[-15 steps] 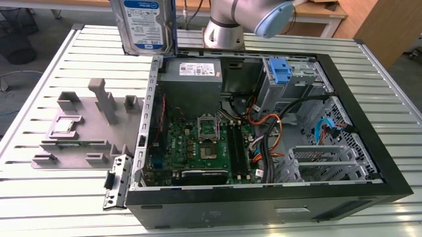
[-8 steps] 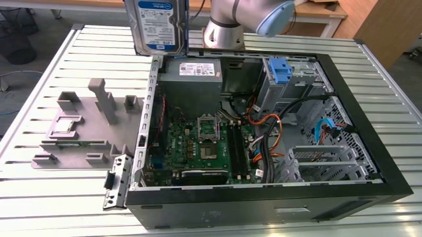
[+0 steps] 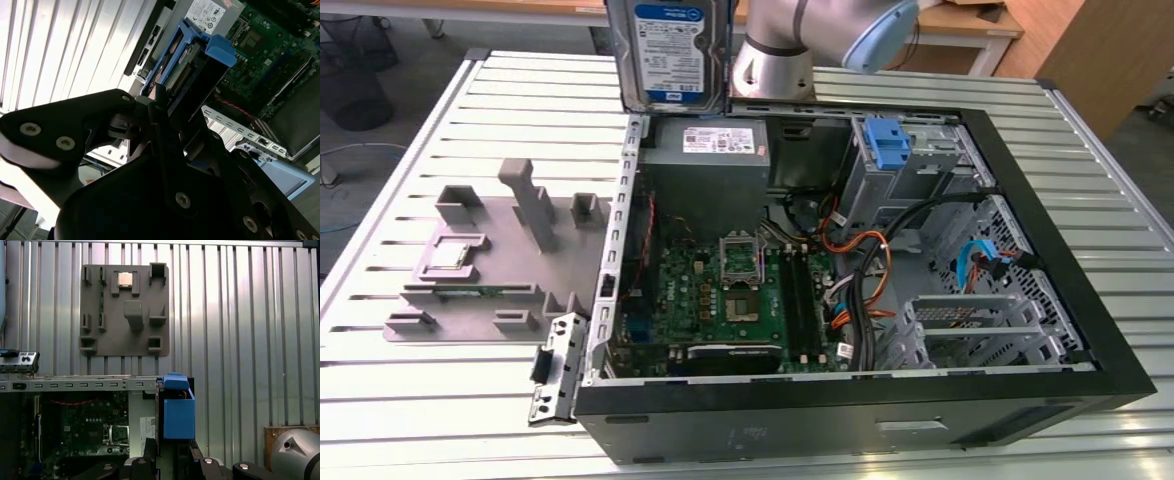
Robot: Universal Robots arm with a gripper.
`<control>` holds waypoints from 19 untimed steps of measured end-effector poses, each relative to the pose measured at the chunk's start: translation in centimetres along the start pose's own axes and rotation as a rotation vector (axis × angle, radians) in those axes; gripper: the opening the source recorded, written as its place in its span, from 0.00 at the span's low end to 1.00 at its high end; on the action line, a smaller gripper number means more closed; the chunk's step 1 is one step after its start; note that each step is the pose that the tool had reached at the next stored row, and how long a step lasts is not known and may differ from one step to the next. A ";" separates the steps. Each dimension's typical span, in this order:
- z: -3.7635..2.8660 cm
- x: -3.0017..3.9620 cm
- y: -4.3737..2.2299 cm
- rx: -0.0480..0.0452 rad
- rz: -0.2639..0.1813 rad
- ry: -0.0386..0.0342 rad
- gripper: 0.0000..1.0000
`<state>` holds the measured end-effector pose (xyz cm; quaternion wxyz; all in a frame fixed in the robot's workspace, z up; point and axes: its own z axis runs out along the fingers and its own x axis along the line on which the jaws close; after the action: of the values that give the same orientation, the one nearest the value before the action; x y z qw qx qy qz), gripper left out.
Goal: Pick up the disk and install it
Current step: 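Pick up the disk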
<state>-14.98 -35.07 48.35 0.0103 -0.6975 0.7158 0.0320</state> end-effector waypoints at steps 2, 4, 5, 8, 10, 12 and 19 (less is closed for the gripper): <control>-0.02 -0.02 -0.74 0.0001 0.000 -0.0001 0.35; -0.04 -0.04 -1.42 0.0001 0.000 -0.0001 0.35; -0.05 -0.04 -1.76 0.0001 0.000 -0.0001 0.35; -0.08 -0.07 -2.83 0.0001 0.000 -0.0001 0.35; -0.10 -0.10 -3.52 0.0000 0.000 0.0000 0.35; -0.12 -0.11 -4.23 0.0001 0.000 -0.0001 0.35; -0.20 -0.18 -6.76 0.0001 0.000 -0.0001 0.35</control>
<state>-8.22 -35.07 48.35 0.0104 -0.6975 0.7158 0.0320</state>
